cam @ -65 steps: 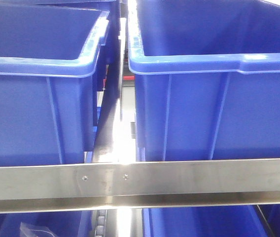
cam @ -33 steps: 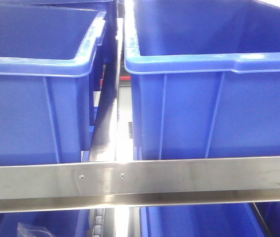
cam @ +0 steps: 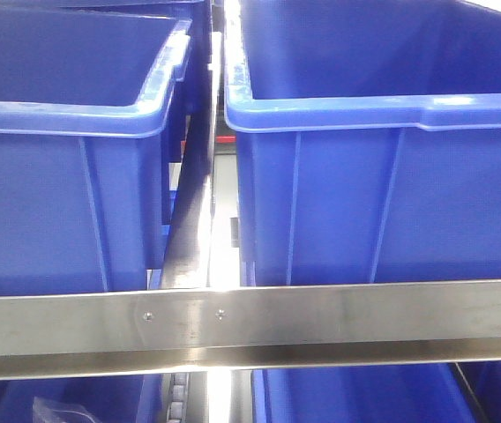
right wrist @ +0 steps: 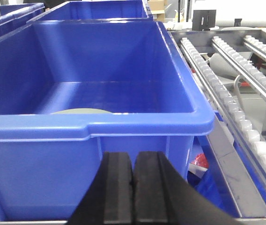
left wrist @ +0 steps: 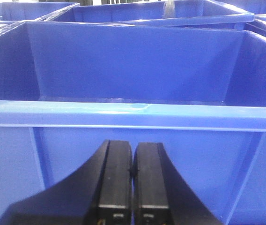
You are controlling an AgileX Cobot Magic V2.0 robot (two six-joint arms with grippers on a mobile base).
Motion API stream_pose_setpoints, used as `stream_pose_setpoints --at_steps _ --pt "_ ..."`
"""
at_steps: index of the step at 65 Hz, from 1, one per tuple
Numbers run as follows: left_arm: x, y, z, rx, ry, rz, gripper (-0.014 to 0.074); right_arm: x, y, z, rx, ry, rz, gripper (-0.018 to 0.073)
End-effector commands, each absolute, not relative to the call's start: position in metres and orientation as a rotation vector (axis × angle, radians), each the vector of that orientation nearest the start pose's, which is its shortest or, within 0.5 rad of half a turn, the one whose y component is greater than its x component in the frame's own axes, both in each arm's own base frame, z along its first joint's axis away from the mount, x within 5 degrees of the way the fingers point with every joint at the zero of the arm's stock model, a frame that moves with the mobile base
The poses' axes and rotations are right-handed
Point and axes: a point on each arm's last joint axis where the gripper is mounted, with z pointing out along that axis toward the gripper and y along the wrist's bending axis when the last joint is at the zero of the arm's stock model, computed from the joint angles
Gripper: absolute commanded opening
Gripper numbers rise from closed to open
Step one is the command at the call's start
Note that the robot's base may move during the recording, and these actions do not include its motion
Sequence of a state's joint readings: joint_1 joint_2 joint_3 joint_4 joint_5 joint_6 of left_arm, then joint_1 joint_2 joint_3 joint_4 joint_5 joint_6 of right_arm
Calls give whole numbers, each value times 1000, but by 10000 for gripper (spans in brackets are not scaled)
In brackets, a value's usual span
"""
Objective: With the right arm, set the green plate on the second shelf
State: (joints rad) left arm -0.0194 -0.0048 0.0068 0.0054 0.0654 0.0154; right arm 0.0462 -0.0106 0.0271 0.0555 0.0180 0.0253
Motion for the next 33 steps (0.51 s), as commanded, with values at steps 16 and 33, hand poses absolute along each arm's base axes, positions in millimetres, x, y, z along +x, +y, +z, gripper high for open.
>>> stream_pose_setpoints --at_steps 16,33 --pt "57 -2 200 35 1493 -6 130 56 2 212 7 1465 69 53" --pt "57 -2 200 35 1493 -6 130 55 2 216 -4 1419 54 53"
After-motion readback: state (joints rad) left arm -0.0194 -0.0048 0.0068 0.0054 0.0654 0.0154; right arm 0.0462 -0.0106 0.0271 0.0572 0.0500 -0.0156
